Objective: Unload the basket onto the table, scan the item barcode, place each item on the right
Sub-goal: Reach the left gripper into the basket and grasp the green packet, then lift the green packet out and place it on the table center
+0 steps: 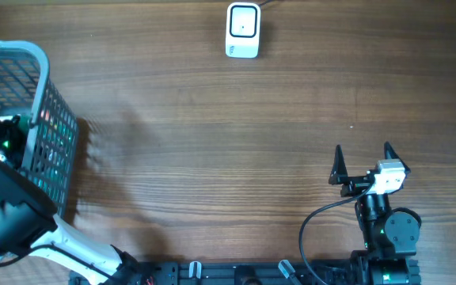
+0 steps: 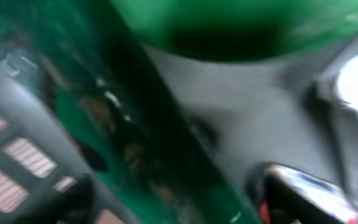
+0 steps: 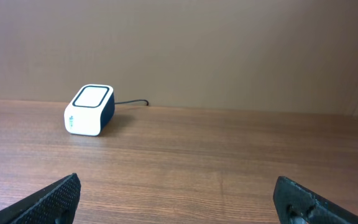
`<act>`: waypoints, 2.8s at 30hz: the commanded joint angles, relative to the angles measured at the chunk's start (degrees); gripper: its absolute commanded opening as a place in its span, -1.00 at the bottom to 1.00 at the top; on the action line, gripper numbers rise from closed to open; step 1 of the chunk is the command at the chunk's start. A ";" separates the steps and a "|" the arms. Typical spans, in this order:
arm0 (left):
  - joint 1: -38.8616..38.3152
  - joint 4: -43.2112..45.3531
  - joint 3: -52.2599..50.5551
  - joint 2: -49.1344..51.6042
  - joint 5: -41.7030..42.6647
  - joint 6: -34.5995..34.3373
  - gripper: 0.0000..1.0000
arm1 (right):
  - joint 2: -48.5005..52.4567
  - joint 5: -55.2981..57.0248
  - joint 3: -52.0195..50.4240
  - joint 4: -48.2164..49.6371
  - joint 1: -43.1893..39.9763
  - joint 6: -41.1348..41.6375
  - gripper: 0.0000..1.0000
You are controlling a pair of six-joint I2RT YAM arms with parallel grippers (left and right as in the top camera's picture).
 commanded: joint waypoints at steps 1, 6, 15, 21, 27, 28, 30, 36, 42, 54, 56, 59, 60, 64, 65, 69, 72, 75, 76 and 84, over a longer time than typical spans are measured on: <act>-0.39 -1.75 0.35 0.79 0.31 4.13 -0.92 | -0.17 -0.70 -0.07 0.15 0.22 -0.79 1.00; 0.00 -0.37 1.33 -0.63 4.15 8.70 -0.92 | -0.17 -0.70 -0.07 0.13 0.22 -0.76 0.99; 0.00 -0.28 16.61 -12.55 10.75 17.11 -0.92 | -0.17 -0.70 -0.07 0.13 0.22 -0.79 0.99; 0.00 1.55 17.22 -29.66 16.37 17.09 -0.92 | -0.17 -0.70 -0.07 0.15 0.22 -0.76 1.00; -3.76 7.21 17.22 -40.06 21.16 23.69 -0.92 | -0.17 -0.70 -0.07 0.13 0.22 -0.76 1.00; -5.81 10.12 17.22 -41.03 23.82 28.04 -0.92 | -0.17 -0.70 -0.07 0.13 0.22 -0.76 0.99; -10.91 15.17 17.22 -42.05 29.44 37.75 -0.92 | -0.20 -0.70 -0.07 0.13 0.22 -0.79 0.99; -33.53 12.44 17.00 -40.85 37.94 70.20 -0.92 | -0.17 -0.70 -0.07 0.15 0.22 -0.79 0.99; -55.78 1.99 16.96 -35.65 37.99 90.31 -0.92 | -0.17 -0.70 -0.07 0.13 0.22 -0.79 0.99; -69.61 -6.58 4.15 -17.55 59.56 123.64 -0.92 | -0.17 -0.70 -0.07 0.13 0.22 -0.79 0.99; -69.61 -6.36 -2.12 -14.97 65.07 130.99 -0.92 | -0.20 -0.70 -0.07 0.15 0.22 -0.79 0.99; -69.61 -6.32 -7.91 -12.74 69.75 138.29 -0.92 | -0.17 -0.70 -0.07 0.13 0.22 -0.79 0.99; -69.61 -6.16 -9.44 -12.15 70.34 139.78 -0.92 | -0.17 -0.70 -0.07 0.13 0.22 -0.79 1.00; -69.53 -1.99 -14.34 -11.34 69.94 140.06 -0.92 | -0.20 -0.70 -0.07 0.15 0.22 -0.79 1.00; -69.53 0.61 -15.91 -11.28 69.51 139.84 -0.92 | -0.17 -0.70 -0.07 0.13 0.22 -0.79 0.99; -69.51 12.66 -22.03 -11.15 64.57 134.16 -0.92 | -0.17 -0.70 -0.07 0.15 0.22 -0.79 0.99; -69.48 21.44 -24.04 -11.08 50.86 119.34 -0.92 | -0.17 -0.70 -0.07 0.13 0.22 -0.76 0.99; -69.51 25.92 -24.09 -11.08 31.39 106.27 -0.92 | -0.17 -0.70 -0.07 0.15 0.22 -0.79 0.99; -69.51 26.56 -24.09 -11.08 28.76 105.09 -0.92 | -0.17 -0.70 -0.07 0.15 0.22 -0.79 0.99; -69.55 28.98 -24.04 -11.10 27.54 101.79 1.00 | -0.17 -0.70 -0.07 0.15 0.22 -0.79 1.00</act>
